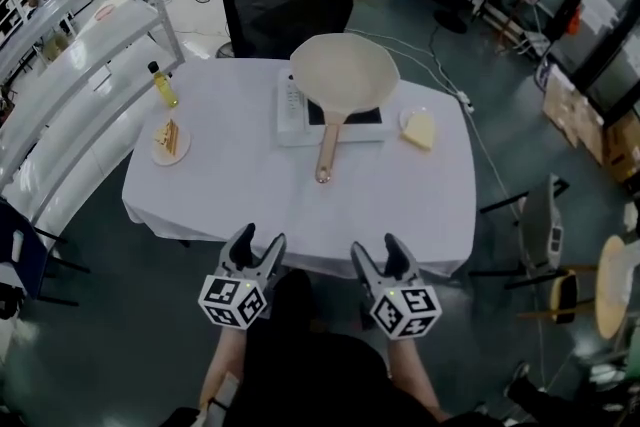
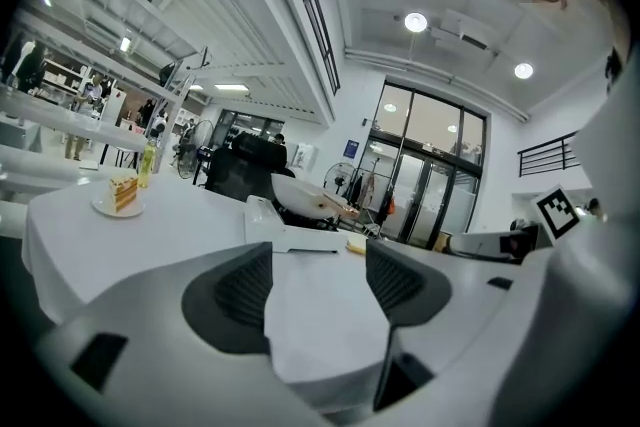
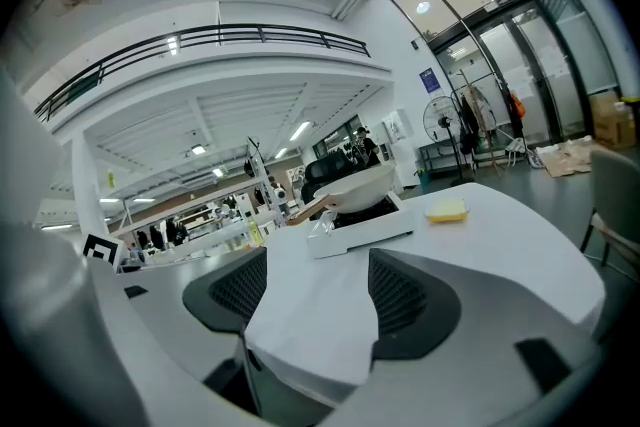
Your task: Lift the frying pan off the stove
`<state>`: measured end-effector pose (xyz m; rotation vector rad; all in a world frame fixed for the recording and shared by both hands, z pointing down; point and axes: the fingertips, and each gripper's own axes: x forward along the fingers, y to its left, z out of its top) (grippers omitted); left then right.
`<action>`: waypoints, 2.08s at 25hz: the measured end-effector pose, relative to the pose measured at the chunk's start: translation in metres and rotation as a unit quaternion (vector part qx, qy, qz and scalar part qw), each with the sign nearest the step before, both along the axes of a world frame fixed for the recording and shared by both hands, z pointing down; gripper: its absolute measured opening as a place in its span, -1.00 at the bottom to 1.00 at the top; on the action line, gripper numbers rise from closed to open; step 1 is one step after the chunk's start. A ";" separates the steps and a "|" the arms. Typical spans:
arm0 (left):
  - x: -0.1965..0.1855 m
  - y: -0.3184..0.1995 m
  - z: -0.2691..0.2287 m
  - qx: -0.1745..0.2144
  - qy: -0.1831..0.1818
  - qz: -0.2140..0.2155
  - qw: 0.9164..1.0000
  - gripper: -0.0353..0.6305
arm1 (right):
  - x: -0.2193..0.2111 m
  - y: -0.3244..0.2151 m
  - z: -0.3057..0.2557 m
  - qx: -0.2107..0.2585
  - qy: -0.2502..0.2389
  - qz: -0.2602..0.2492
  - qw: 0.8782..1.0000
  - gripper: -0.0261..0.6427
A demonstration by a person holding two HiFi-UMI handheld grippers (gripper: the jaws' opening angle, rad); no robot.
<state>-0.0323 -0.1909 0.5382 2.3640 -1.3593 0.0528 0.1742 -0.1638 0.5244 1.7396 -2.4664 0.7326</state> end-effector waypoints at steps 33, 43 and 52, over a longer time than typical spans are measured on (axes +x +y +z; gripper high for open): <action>0.073 -0.261 -0.014 -0.089 0.121 0.183 0.971 -0.06 | -0.015 -0.220 -0.026 -0.030 -0.152 0.002 0.988 -0.05; 0.124 -0.291 -0.006 -0.210 0.249 0.282 0.903 -0.05 | -0.049 -0.236 -0.004 -0.114 -0.244 -0.037 0.962 -0.05; 0.166 -0.314 -0.008 -0.271 0.306 0.347 0.844 -0.05 | -0.076 -0.252 0.008 -0.153 -0.282 -0.114 0.940 -0.05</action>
